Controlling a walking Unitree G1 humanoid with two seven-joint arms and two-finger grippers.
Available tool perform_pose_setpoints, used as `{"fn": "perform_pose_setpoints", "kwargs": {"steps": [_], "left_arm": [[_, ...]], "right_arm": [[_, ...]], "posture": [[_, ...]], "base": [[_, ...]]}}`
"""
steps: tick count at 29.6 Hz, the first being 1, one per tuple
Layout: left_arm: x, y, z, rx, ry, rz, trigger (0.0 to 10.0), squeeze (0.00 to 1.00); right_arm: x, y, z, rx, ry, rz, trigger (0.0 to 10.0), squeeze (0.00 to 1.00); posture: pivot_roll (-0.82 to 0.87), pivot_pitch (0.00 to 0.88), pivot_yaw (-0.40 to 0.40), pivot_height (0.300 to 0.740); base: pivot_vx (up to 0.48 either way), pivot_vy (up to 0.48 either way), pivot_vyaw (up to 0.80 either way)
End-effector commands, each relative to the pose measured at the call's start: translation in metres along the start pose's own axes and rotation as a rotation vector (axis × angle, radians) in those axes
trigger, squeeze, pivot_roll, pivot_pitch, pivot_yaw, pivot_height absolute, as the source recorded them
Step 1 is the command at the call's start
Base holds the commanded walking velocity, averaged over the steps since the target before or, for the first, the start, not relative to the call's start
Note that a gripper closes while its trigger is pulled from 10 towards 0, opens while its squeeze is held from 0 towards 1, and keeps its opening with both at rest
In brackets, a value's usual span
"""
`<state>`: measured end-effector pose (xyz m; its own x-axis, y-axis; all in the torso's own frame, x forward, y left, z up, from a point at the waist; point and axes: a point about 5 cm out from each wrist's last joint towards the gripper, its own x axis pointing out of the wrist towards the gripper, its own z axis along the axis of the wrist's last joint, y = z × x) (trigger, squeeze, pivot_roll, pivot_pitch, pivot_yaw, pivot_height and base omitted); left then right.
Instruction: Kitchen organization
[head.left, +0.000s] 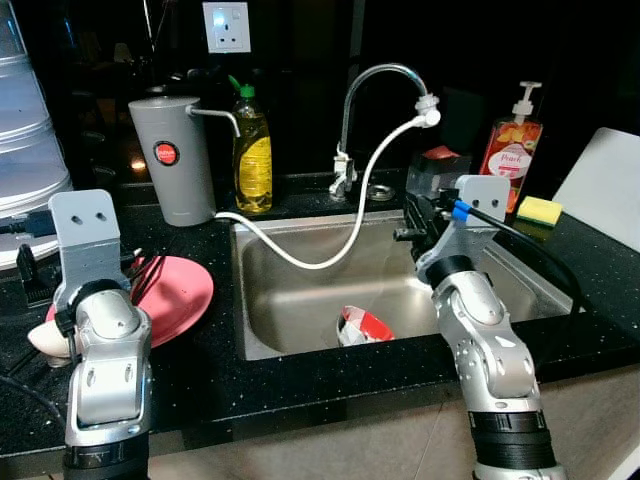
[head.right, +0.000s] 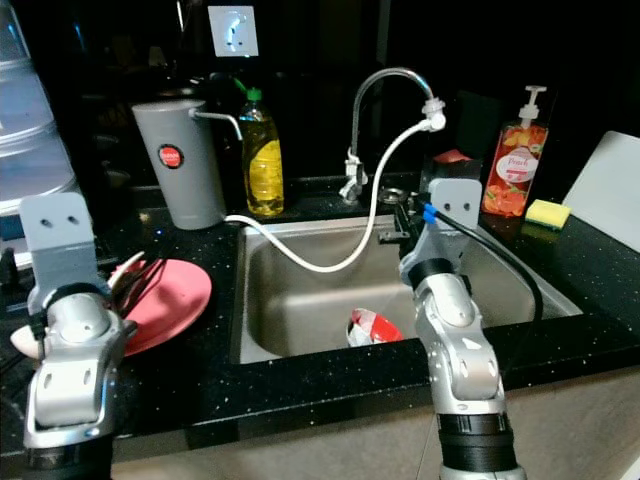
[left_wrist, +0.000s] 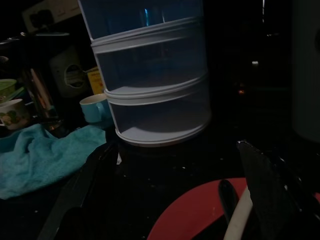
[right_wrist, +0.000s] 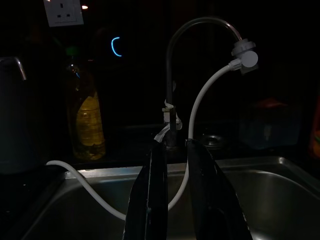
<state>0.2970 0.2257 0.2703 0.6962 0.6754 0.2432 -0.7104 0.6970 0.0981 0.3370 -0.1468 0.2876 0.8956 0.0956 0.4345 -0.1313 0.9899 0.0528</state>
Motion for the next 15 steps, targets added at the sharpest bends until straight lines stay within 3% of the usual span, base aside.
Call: {"fn": "perform_pose_setpoints", "kwargs": {"steps": [1, 12, 15], "left_arm": [[-0.002, 0.002, -0.008, -0.001, 0.029, 0.031, 10.0, 0.00], [-0.006, 0.005, -0.024, -0.078, 0.149, 0.071, 10.0, 0.00], [-0.013, -0.002, -0.023, -0.023, 0.087, 0.046, 10.0, 0.00]], "right_arm": [[-0.001, 0.001, -0.007, 0.006, 0.020, 0.006, 10.0, 0.00], [0.000, 0.003, -0.007, 0.011, 0.024, 0.018, 10.0, 0.00], [0.001, 0.005, -0.008, 0.013, 0.025, 0.023, 10.0, 0.00]], "posture": [[-0.02, 0.038, 0.002, 0.740], [-0.01, 0.041, -0.013, 0.740], [-0.01, 0.041, -0.013, 0.740]], "base": [[0.000, 0.000, 0.00], [0.000, 0.000, 0.00], [0.000, 0.000, 0.00]]}}
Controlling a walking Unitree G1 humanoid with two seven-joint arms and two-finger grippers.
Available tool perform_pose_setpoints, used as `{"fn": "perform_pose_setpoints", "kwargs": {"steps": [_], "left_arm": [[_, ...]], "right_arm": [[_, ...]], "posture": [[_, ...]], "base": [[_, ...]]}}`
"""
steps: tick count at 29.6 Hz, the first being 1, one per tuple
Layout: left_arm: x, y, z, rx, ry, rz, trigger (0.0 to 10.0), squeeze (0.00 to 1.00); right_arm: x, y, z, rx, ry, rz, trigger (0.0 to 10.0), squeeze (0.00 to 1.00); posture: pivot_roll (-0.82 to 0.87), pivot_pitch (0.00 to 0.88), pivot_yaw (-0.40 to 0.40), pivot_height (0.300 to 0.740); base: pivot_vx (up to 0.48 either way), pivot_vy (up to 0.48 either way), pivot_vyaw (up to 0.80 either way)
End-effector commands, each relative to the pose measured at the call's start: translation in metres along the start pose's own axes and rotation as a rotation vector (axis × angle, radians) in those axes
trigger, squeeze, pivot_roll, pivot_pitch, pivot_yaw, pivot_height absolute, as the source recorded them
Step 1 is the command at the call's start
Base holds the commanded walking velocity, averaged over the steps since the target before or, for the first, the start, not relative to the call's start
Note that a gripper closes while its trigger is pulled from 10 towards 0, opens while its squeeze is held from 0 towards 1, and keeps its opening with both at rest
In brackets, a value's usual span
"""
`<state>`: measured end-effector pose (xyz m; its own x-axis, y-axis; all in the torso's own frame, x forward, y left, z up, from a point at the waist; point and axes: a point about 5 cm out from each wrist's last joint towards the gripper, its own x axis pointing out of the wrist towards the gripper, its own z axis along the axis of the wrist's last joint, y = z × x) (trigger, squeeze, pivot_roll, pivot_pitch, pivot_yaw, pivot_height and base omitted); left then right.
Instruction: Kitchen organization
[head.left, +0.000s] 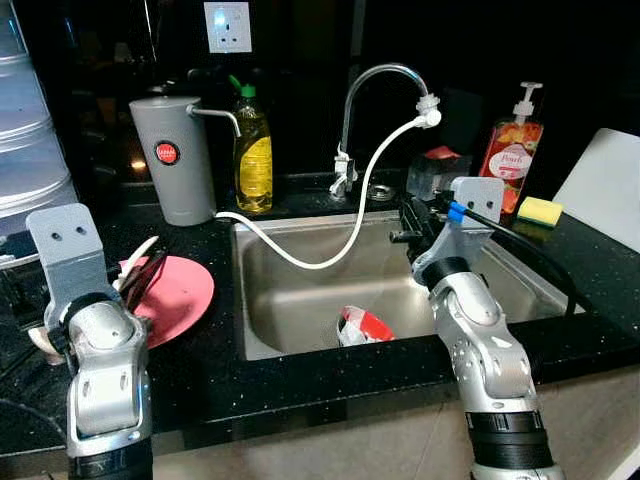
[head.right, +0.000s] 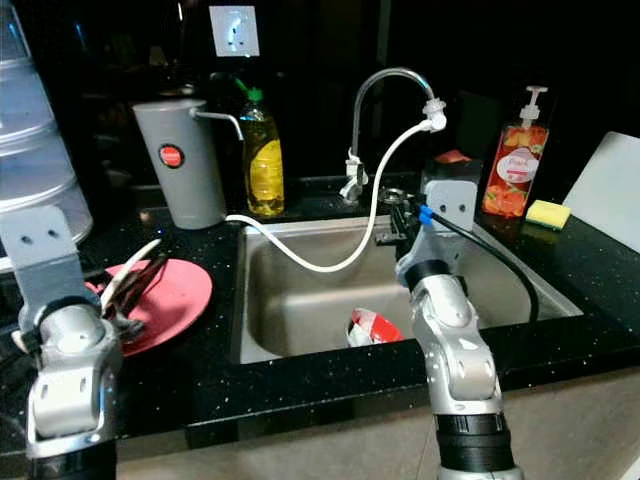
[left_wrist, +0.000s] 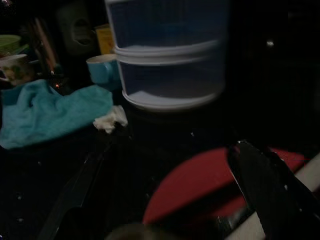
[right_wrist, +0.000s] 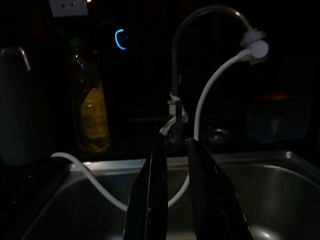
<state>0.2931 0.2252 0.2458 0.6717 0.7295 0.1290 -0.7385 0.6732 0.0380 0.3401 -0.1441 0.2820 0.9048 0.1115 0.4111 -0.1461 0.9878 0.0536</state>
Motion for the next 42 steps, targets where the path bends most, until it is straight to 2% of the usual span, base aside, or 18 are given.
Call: {"fn": "perform_pose_setpoints", "kwargs": {"steps": [1, 3, 5, 8, 12, 20, 26, 28, 34, 35, 36, 37, 38, 39, 40, 41, 42], "left_arm": [[-0.004, -0.002, 0.000, 0.028, -0.033, 0.000, 10.0, 0.00], [-0.002, -0.001, 0.004, 0.066, -0.083, 0.004, 10.0, 0.00], [0.000, 0.000, 0.005, 0.074, -0.089, 0.006, 10.0, 0.00], [0.006, 0.005, 0.001, 0.065, -0.051, 0.027, 10.0, 0.00], [0.005, 0.006, -0.002, 0.066, -0.040, 0.011, 10.0, 0.00], [-0.014, -0.006, -0.012, 0.064, -0.009, -0.045, 10.0, 0.00], [-0.026, -0.014, -0.028, 0.048, 0.088, -0.085, 10.0, 0.00], [-0.026, -0.014, -0.030, 0.044, 0.099, -0.085, 10.0, 0.00], [-0.015, -0.005, -0.044, 0.028, 0.192, -0.013, 10.0, 0.00], [-0.014, -0.004, -0.044, 0.025, 0.192, -0.008, 9.5, 0.00], [-0.013, -0.004, -0.043, 0.024, 0.192, -0.006, 9.5, 0.00], [-0.012, -0.004, -0.043, 0.023, 0.191, -0.006, 7.8, 0.00], [-0.011, -0.004, -0.043, 0.023, 0.191, -0.006, 7.8, 0.00], [-0.011, -0.003, -0.043, 0.019, 0.193, -0.005, 4.0, 0.00], [-0.010, -0.003, -0.042, 0.016, 0.194, -0.006, 3.8, 0.00], [-0.009, -0.003, -0.042, 0.011, 0.193, -0.010, 0.0, 0.00], [-0.008, -0.003, -0.041, 0.005, 0.188, -0.012, 0.0, 0.00]], "right_arm": [[0.000, 0.003, -0.001, 0.006, -0.001, 0.010, 10.0, 0.00], [0.000, 0.003, -0.001, 0.006, -0.001, 0.011, 10.0, 0.00], [0.000, 0.003, -0.001, 0.006, -0.001, 0.011, 10.0, 0.00], [0.000, 0.003, -0.001, 0.005, -0.001, 0.011, 10.0, 0.00], [0.000, 0.002, -0.002, 0.005, -0.001, 0.008, 10.0, 0.00], [0.000, 0.003, -0.001, 0.008, -0.004, 0.007, 10.0, 0.00], [0.000, 0.003, -0.001, 0.006, -0.004, 0.007, 10.0, 0.00], [0.000, 0.003, -0.001, 0.006, -0.004, 0.007, 10.0, 0.00], [0.000, 0.003, -0.001, 0.006, -0.004, 0.008, 10.0, 0.00], [0.000, 0.003, -0.001, 0.006, -0.005, 0.008, 10.0, 0.00], [0.000, 0.003, -0.001, 0.007, -0.004, 0.008, 10.0, 0.00], [0.000, 0.003, -0.001, 0.006, -0.005, 0.008, 10.0, 0.00], [0.000, 0.003, -0.001, 0.006, -0.005, 0.008, 10.0, 0.00], [0.000, 0.003, -0.001, 0.006, -0.005, 0.008, 10.0, 0.00], [0.000, 0.002, -0.001, 0.006, -0.006, 0.008, 10.0, 0.00], [0.000, 0.002, -0.001, 0.006, -0.006, 0.008, 10.0, 0.00], [0.000, 0.002, -0.001, 0.006, -0.007, 0.007, 10.0, 0.00]], "posture": [[-0.01, 0.041, -0.013, 0.740], [-0.01, 0.039, -0.012, 0.740], [-0.01, 0.039, -0.012, 0.740], [-0.01, 0.038, -0.009, 0.740], [-0.01, 0.037, -0.008, 0.740], [-0.02, 0.038, -0.002, 0.740], [-0.02, 0.039, -0.003, 0.740], [-0.02, 0.039, -0.003, 0.740], [-0.02, 0.038, -0.005, 0.740], [-0.02, 0.038, -0.005, 0.740], [-0.02, 0.038, -0.006, 0.740], [-0.02, 0.037, -0.006, 0.740], [-0.02, 0.037, -0.006, 0.740], [-0.02, 0.037, -0.006, 0.740], [-0.02, 0.038, -0.006, 0.740], [-0.02, 0.038, -0.006, 0.740], [-0.02, 0.038, -0.005, 0.740]], "base": [[0.000, 0.000, 0.00], [0.000, 0.000, 0.00], [0.000, 0.000, 0.00], [0.000, 0.000, 0.00], [0.000, 0.000, 0.00], [0.000, 0.000, 0.00], [0.000, 0.000, 0.00], [0.000, 0.000, 0.00], [0.000, 0.000, 0.00], [0.000, 0.000, 0.00], [0.000, 0.000, 0.00], [0.000, 0.000, 0.00], [0.000, 0.000, 0.00], [0.000, 0.000, 0.00], [0.000, 0.000, 0.00], [0.000, 0.000, 0.00], [0.000, 0.000, 0.00]]}}
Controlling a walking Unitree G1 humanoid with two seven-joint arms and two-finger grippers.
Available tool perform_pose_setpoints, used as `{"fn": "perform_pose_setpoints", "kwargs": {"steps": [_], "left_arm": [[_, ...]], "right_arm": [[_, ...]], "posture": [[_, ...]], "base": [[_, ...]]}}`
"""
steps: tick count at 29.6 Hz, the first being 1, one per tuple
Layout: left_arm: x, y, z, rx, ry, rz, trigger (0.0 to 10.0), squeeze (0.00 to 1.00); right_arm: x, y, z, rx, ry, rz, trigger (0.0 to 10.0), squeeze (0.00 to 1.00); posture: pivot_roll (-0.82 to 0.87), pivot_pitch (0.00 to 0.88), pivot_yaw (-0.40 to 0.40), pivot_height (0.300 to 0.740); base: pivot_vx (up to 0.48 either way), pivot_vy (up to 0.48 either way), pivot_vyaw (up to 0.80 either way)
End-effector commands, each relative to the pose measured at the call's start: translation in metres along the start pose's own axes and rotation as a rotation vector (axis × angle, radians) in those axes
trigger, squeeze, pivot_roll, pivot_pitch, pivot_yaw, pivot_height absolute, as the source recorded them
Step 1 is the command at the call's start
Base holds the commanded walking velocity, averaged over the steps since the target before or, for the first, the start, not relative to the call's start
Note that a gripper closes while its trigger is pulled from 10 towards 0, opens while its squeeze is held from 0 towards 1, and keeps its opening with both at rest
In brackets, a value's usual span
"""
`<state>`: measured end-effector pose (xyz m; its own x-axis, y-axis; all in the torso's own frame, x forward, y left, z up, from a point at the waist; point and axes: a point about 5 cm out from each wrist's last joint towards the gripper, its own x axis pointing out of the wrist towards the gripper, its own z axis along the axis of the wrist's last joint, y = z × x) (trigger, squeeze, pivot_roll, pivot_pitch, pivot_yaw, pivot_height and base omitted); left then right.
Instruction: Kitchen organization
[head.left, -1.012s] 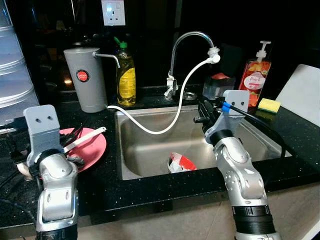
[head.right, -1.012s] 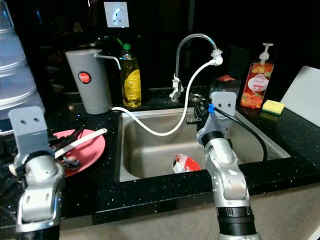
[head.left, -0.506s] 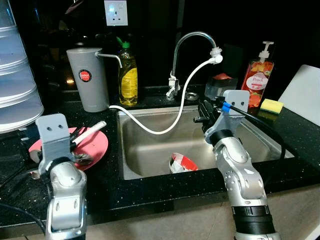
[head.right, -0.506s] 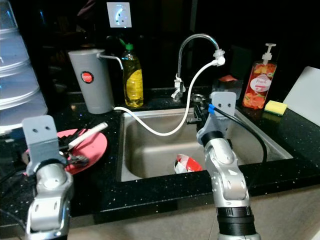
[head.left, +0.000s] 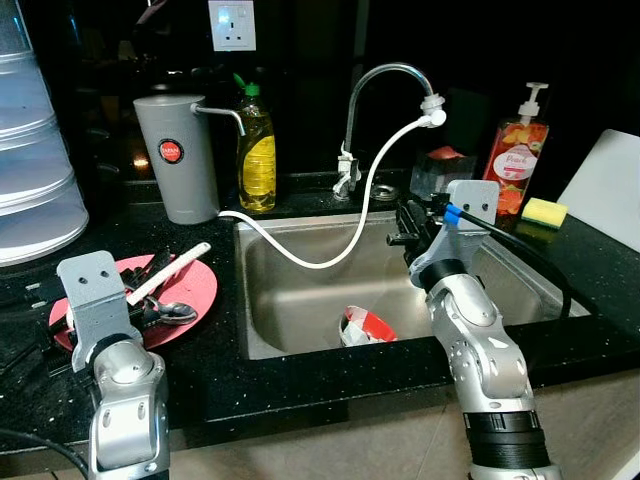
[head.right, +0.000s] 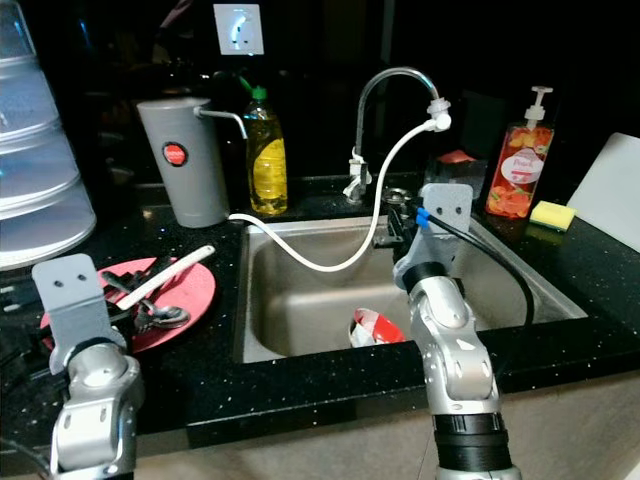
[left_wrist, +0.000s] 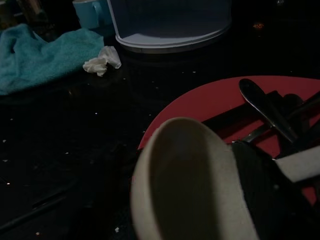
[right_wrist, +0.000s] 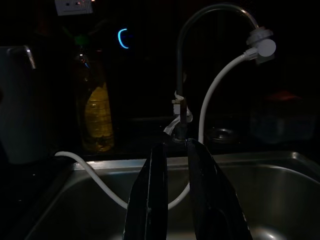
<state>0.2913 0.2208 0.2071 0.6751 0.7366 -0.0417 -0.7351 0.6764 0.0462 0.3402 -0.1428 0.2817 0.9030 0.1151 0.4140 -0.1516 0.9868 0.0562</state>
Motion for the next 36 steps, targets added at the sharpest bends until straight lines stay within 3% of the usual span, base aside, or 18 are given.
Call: {"fn": "perform_pose_setpoints", "kwargs": {"steps": [1, 14, 15, 18, 22, 25, 28, 29, 31, 34, 36], "left_arm": [[0.002, 0.001, -0.002, -0.004, 0.014, -0.006, 0.0, 0.00], [0.003, -0.003, 0.006, -0.059, -0.012, -0.037, 0.0, 0.00], [0.003, -0.007, 0.016, -0.070, -0.070, -0.070, 10.0, 0.00], [0.003, -0.009, 0.026, -0.076, -0.135, -0.095, 10.0, 0.00], [-0.001, -0.012, 0.063, -0.120, -0.320, -0.154, 10.0, 0.00], [-0.004, -0.012, 0.078, -0.144, -0.381, -0.189, 10.0, 0.00], [-0.004, -0.024, 0.080, -0.216, -0.326, -0.358, 10.0, 0.00], [-0.004, -0.024, 0.080, -0.216, -0.326, -0.358, 10.0, 0.00], [-0.003, -0.034, 0.074, -0.242, -0.246, -0.496, 10.0, 0.00], [-0.002, -0.037, 0.072, -0.242, -0.220, -0.537, 10.0, 0.00], [0.001, -0.041, 0.064, -0.238, -0.185, -0.619, 10.0, 0.00]], "right_arm": [[0.000, 0.001, 0.000, 0.001, -0.004, 0.003, 10.0, 0.00], [0.000, 0.001, 0.000, 0.000, -0.005, 0.004, 10.0, 0.00], [0.000, 0.001, 0.000, 0.000, -0.006, 0.005, 10.0, 0.00], [0.000, 0.001, 0.001, 0.000, -0.006, 0.006, 10.0, 0.00], [0.001, 0.001, 0.001, 0.000, -0.010, 0.010, 10.0, 0.00], [0.001, 0.001, 0.001, 0.000, -0.012, 0.009, 10.0, 0.00], [0.001, 0.001, 0.001, 0.005, -0.012, 0.012, 10.0, 0.00], [0.001, 0.001, 0.001, 0.005, -0.012, 0.012, 10.0, 0.00], [0.001, 0.002, 0.000, 0.062, -0.001, 0.017, 10.0, 0.00], [0.001, 0.002, -0.001, 0.094, 0.004, 0.019, 10.0, 0.00], [0.001, 0.001, -0.004, 0.256, 0.033, 0.013, 10.0, 0.00]], "posture": [[-0.02, 0.038, -0.005, 0.740], [-0.02, 0.035, -0.007, 0.740], [-0.02, 0.031, -0.009, 0.740], [-0.02, 0.031, -0.009, 0.740], [-0.02, 0.024, -0.007, 0.740], [-0.02, 0.021, -0.005, 0.740], [-0.02, 0.019, -0.005, 0.740], [-0.02, 0.019, -0.005, 0.740], [-0.02, 0.019, -0.004, 0.740], [-0.02, 0.019, -0.004, 0.740], [-0.02, 0.022, -0.005, 0.740]], "base": [[0.000, 0.000, 0.00], [0.000, 0.000, 0.00], [0.000, 0.000, 0.00], [0.000, 0.000, 0.00], [0.000, 0.000, 0.00], [0.000, 0.000, 0.00], [0.000, 0.000, 0.00], [0.000, 0.000, 0.00], [0.000, 0.000, 0.00], [0.000, 0.000, 0.00], [0.000, 0.000, 0.00]]}}
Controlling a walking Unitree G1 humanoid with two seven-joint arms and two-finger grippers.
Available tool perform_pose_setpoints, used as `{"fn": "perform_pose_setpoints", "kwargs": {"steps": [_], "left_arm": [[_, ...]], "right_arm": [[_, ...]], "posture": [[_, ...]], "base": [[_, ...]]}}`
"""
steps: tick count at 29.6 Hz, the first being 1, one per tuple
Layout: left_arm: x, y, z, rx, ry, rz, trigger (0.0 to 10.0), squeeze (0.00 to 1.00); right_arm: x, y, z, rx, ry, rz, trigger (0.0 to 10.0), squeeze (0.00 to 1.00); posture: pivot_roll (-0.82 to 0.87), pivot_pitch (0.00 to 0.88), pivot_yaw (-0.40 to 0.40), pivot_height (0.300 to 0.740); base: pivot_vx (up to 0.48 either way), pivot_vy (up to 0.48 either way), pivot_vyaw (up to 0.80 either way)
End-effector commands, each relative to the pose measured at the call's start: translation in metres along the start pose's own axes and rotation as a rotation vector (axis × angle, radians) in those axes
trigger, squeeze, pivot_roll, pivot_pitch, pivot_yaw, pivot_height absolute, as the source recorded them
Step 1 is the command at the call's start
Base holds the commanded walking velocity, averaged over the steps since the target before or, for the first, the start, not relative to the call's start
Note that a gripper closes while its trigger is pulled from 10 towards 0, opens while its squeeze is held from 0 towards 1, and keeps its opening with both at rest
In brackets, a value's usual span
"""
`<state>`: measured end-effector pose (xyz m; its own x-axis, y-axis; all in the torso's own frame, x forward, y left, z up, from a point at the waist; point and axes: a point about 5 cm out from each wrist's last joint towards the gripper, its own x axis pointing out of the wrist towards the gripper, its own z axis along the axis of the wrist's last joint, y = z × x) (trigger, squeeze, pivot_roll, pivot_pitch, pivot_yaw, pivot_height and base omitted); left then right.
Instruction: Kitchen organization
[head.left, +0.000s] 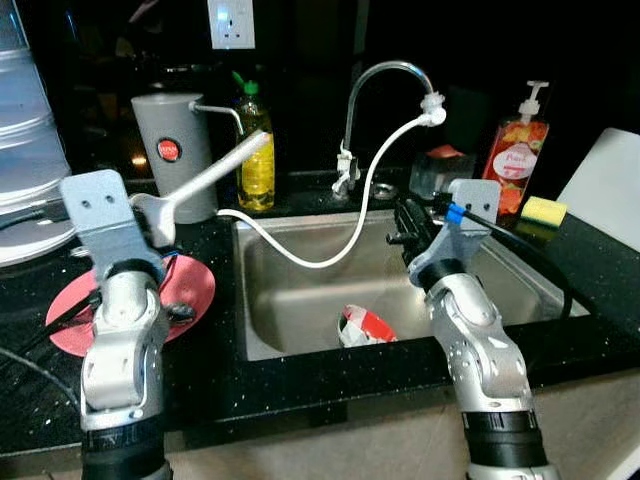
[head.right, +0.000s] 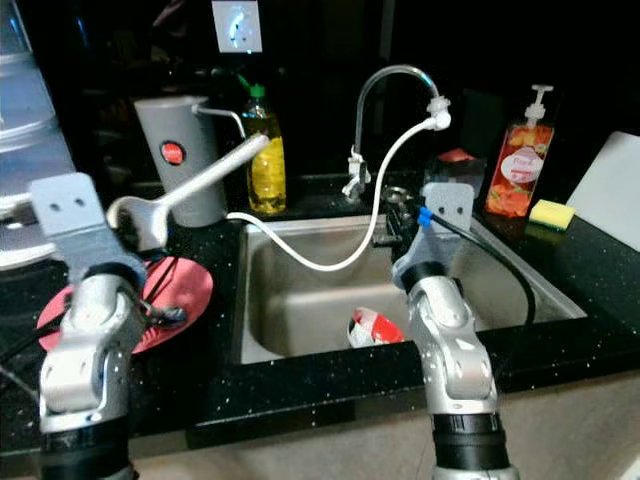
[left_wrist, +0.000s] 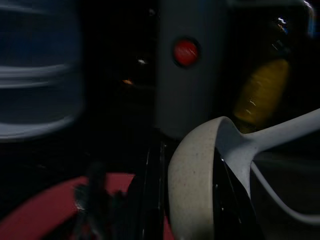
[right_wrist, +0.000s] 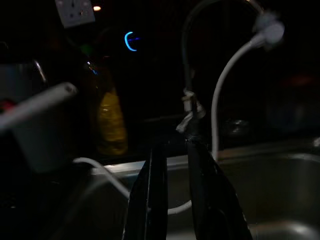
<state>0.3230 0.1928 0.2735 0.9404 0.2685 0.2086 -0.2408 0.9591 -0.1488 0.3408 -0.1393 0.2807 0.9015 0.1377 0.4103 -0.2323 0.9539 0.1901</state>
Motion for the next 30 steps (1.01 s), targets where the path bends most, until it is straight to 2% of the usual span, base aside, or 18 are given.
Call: {"fn": "perform_pose_setpoints", "kwargs": {"steps": [1, 2, 3, 6, 10, 12, 13, 15, 19, 21, 25, 30], "left_arm": [[0.004, 0.004, -0.006, -0.042, 0.040, -0.075, 10.0, 0.00], [0.004, 0.004, -0.006, -0.042, 0.040, -0.075, 10.0, 0.00], [0.007, 0.004, -0.005, -0.144, 0.069, -0.142, 10.0, 0.00], [0.007, 0.004, -0.004, -0.181, 0.065, -0.170, 10.0, 0.00], [0.002, -0.007, -0.005, -0.361, 0.124, -0.367, 10.0, 0.00], [0.002, -0.007, -0.005, -0.361, 0.124, -0.367, 10.0, 0.00], [-0.002, -0.012, -0.006, -0.404, 0.144, -0.446, 10.0, 0.00], [-0.019, -0.029, -0.010, -0.427, 0.216, -0.661, 10.0, 0.00], [-0.023, -0.033, -0.015, -0.423, 0.237, -0.694, 10.0, 0.00], [-0.024, -0.035, -0.017, -0.435, 0.243, -0.697, 10.0, 0.00], [-0.028, -0.040, -0.015, -0.503, 0.250, -0.751, 10.0, 0.00], [-0.027, -0.040, -0.014, -0.522, 0.248, -0.759, 10.0, 0.00]], "right_arm": [[0.000, -0.004, -0.004, 0.167, 0.035, -0.008, 10.0, 0.00], [0.000, -0.004, -0.004, 0.167, 0.035, -0.008, 10.0, 0.00], [-0.001, -0.003, -0.005, 0.251, 0.048, 0.020, 10.0, 0.00], [-0.002, 0.001, -0.004, 0.274, 0.054, 0.064, 10.0, 0.00], [-0.011, 0.021, -0.002, 0.361, 0.094, 0.253, 10.0, 0.00], [-0.011, 0.021, -0.002, 0.361, 0.094, 0.253, 10.0, 0.00], [-0.013, 0.025, -0.002, 0.363, 0.101, 0.289, 10.0, 0.00], [-0.017, 0.034, 0.002, 0.382, 0.098, 0.370, 10.0, 0.00], [-0.017, 0.039, 0.007, 0.407, 0.089, 0.402, 10.0, 0.00], [-0.018, 0.042, 0.011, 0.425, 0.078, 0.426, 10.0, 0.00], [-0.022, 0.060, 0.026, 0.518, 0.047, 0.550, 10.0, 0.00], [-0.023, 0.065, 0.026, 0.541, 0.054, 0.576, 10.0, 0.00]], "posture": [[-0.02, 0.023, -0.005, 0.740], [-0.02, 0.023, -0.005, 0.740], [-0.02, 0.024, -0.005, 0.740], [-0.02, 0.024, -0.006, 0.740], [-0.03, 0.030, -0.008, 0.740], [-0.03, 0.030, -0.008, 0.740], [-0.04, 0.031, -0.009, 0.740], [-0.04, 0.035, -0.011, 0.740], [-0.04, 0.038, -0.010, 0.740], [-0.04, 0.039, -0.010, 0.740], [-0.04, 0.040, -0.013, 0.740], [-0.04, 0.039, -0.015, 0.740]], "base": [[0.000, 0.000, 0.00], [0.000, 0.000, 0.00], [0.000, 0.000, 0.00], [0.000, 0.000, 0.00], [0.000, 0.000, 0.00], [0.000, 0.000, 0.00], [0.000, 0.000, 0.00], [0.000, 0.000, 0.00], [0.000, 0.000, 0.00], [0.000, 0.000, 0.00], [0.000, 0.000, 0.00], [0.000, 0.000, 0.00]]}}
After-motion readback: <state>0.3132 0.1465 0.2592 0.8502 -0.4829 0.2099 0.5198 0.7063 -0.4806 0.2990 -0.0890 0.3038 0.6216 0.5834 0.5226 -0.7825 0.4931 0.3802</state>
